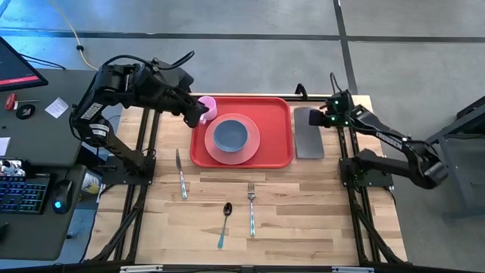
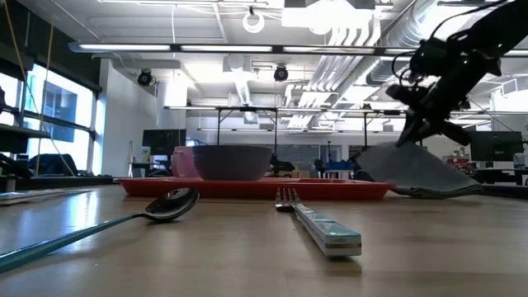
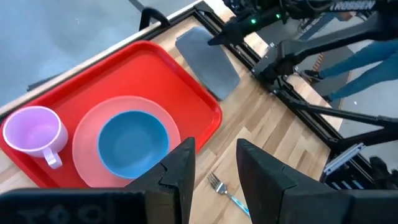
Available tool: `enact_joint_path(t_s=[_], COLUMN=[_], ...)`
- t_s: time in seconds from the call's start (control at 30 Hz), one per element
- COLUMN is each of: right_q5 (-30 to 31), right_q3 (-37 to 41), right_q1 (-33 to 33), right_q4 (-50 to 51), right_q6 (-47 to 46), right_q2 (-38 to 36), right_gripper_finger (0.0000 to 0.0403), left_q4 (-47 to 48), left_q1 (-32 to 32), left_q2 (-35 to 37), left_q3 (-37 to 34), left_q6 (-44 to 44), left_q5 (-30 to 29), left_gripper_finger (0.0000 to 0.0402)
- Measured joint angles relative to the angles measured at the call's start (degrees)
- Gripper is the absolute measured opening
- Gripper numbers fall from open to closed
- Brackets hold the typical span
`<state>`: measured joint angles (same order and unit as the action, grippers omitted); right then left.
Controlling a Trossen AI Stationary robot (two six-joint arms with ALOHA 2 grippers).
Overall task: Set up tray
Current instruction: Put the gray napkin on the red serving tray
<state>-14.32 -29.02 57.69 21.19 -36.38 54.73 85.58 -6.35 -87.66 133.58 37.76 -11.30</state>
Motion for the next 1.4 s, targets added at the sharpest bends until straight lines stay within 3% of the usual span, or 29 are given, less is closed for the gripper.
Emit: enact_joint_path(t_s=[0.17,0.47,0.7,0.8,0.93,1.1,1.23,1.4], right_q5=[-6.10,-11.04,-11.72,-8.98,-3.98,-3.32,-5.48,-8.04], right_q3=[-0.02,-0.56,-6.23,-8.20,-8.57,-8.46,-8.46,-8.46], right_q1=[-0.46,-7.71,-16.62,-19.73,-21.84,-22.85,-23.96,-26.90], right_q4=[-4.74,-24.65,-23.58,-23.32,-17.83,-10.55,-13.72,-25.96], right_q6=[-6.18,-22.82,-25.83,-26.75,-26.04,-21.01,-20.49,-26.45], right_q2=[-3.19,-3.79,-3.79,-3.81,-3.35,0.87,5.97,10.30], right_gripper_finger=[0.0003,0.0001,0.0001,0.0001,0.0001,0.0000,0.0000,0.0000], left_q4=[-1.97,-2.84,-2.82,-2.81,-2.79,-2.79,-2.77,-2.75], left_q1=[-0.02,0.00,0.00,0.00,0.00,0.00,0.00,0.00], left_q2=[0.00,0.00,0.00,0.00,0.00,0.00,0.00,0.00], left_q3=[0.00,-0.02,-0.02,-0.02,-0.02,-0.02,-0.02,-0.02], left_q6=[-0.19,-1.49,-1.47,-1.49,-2.05,-3.01,-3.76,-3.87], left_q5=[-1.26,-1.46,-1.47,-1.47,-1.47,-1.71,-1.81,-1.91], left_gripper_finger=[0.0152,0.0152,0.0152,0.0152,0.0152,0.0152,0.0152,0.0152])
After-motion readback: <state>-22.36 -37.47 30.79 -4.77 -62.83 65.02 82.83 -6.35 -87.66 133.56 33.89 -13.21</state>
